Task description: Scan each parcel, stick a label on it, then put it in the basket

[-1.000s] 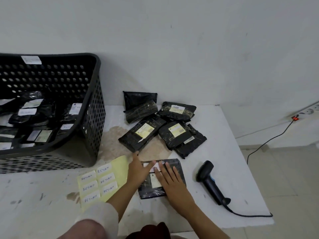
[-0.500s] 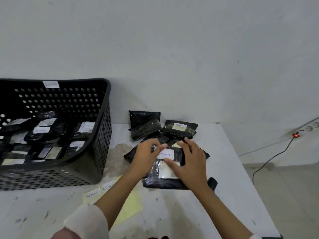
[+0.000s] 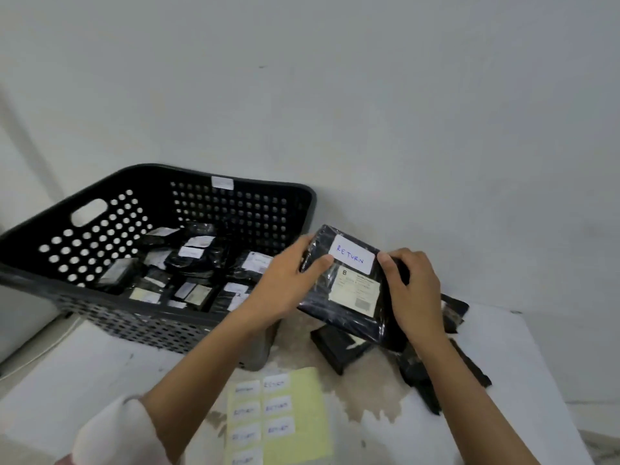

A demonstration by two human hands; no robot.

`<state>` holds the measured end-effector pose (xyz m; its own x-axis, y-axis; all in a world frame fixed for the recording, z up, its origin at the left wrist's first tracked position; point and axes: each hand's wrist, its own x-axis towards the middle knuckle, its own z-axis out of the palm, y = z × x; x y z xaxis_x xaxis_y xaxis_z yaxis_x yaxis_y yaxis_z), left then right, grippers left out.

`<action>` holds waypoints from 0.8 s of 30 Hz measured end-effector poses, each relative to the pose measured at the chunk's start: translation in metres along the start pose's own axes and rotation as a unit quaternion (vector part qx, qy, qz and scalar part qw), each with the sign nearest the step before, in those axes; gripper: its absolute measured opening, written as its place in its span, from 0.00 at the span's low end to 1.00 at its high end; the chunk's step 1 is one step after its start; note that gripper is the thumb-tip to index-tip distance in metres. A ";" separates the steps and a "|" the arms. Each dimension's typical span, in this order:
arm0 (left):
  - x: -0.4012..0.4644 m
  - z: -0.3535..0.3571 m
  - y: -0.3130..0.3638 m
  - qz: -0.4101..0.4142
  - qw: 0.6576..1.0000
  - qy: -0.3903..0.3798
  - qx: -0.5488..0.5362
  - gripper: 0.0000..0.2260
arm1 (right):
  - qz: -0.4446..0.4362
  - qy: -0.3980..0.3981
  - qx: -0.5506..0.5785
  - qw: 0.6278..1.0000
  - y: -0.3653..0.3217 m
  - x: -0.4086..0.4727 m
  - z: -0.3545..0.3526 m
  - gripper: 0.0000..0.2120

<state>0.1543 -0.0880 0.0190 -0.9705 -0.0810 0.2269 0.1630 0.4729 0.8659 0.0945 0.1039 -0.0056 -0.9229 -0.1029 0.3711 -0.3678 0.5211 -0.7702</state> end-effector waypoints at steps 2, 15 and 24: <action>0.000 -0.036 -0.006 -0.006 0.998 0.056 -0.015 0.14 | -0.008 -0.017 0.033 0.999 -0.024 0.011 0.023 0.10; 0.047 -0.201 -0.175 -0.273 0.944 0.064 0.172 0.17 | 0.059 -0.203 -0.325 0.922 -0.080 0.060 0.191 0.26; 0.113 -0.168 -0.246 -0.303 0.903 -0.124 0.277 0.18 | 0.051 -0.150 -0.370 0.916 -0.076 0.059 0.201 0.24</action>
<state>0.0348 -0.3611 -0.0933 -0.8726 -0.3056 -0.3810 -0.4591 0.7792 0.4267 0.0448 -0.1119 -0.0292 -0.9789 -0.1914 0.0717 -0.2018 0.9607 -0.1905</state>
